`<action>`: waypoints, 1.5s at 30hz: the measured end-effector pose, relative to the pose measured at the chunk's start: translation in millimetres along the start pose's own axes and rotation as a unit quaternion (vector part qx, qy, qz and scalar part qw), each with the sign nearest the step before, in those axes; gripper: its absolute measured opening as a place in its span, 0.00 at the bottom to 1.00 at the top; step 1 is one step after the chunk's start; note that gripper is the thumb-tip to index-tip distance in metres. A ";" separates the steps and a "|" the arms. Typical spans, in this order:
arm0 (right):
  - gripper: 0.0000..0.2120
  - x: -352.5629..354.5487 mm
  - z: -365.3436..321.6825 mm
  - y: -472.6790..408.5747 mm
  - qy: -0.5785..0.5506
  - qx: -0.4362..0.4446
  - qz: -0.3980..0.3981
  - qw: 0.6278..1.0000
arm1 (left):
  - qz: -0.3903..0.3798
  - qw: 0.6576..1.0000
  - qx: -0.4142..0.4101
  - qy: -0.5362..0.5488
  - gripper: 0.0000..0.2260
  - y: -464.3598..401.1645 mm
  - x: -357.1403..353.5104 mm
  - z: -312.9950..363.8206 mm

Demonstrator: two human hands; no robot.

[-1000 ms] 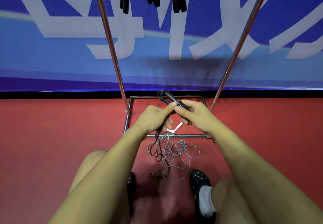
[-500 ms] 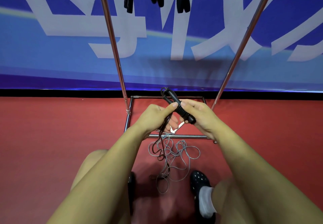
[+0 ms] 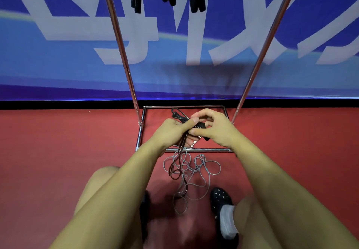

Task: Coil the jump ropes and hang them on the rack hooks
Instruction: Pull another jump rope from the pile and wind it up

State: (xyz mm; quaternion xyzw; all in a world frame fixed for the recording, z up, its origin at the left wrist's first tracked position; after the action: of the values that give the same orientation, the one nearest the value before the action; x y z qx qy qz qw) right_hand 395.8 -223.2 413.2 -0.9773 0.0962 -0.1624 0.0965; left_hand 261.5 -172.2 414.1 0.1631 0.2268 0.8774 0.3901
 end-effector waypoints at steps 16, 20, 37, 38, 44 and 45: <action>0.07 -9.7 -12.4 6.1 -0.090 -0.017 -0.104 0.990 | -0.017 0.997 0.010 -0.068 0.32 3.3 1.6 1.8; 0.10 -4.2 -11.5 2.9 -0.092 -0.025 -0.055 0.994 | 0.002 0.996 -0.002 -0.091 0.36 2.9 6.5 2.2; 0.17 3.5 11.3 -4.0 -0.219 -0.089 0.083 0.968 | 0.119 0.991 -0.068 0.000 0.11 -6.1 18.7 4.2; 0.16 2.4 11.9 -4.0 -0.223 -0.087 0.079 0.968 | 0.127 0.989 -0.076 -0.023 0.10 -5.9 19.1 4.8; 0.12 -1.8 8.9 -2.9 -0.185 -0.055 0.024 0.981 | 0.133 0.983 -0.086 -0.092 0.13 -2.1 18.1 8.2; 0.12 -1.7 7.3 -2.5 -0.169 -0.047 0.017 0.984 | 0.126 0.984 -0.083 -0.095 0.14 -1.1 17.0 8.0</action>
State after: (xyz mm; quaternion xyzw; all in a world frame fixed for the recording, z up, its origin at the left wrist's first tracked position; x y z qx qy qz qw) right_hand 397.1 -219.3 406.5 -0.9923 0.1026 0.0111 0.0681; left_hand 255.0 -156.5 422.2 0.2398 0.0929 0.9159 0.3083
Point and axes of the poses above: each hand's wrist, its own y-axis away from the middle knuckle, its own x-axis out of the back of the hand, z = x × y, the point moved 7 cm from there along -y, towards the middle knuckle, and after that the axes turned 13 degrees about x, right-handed, at the moved point
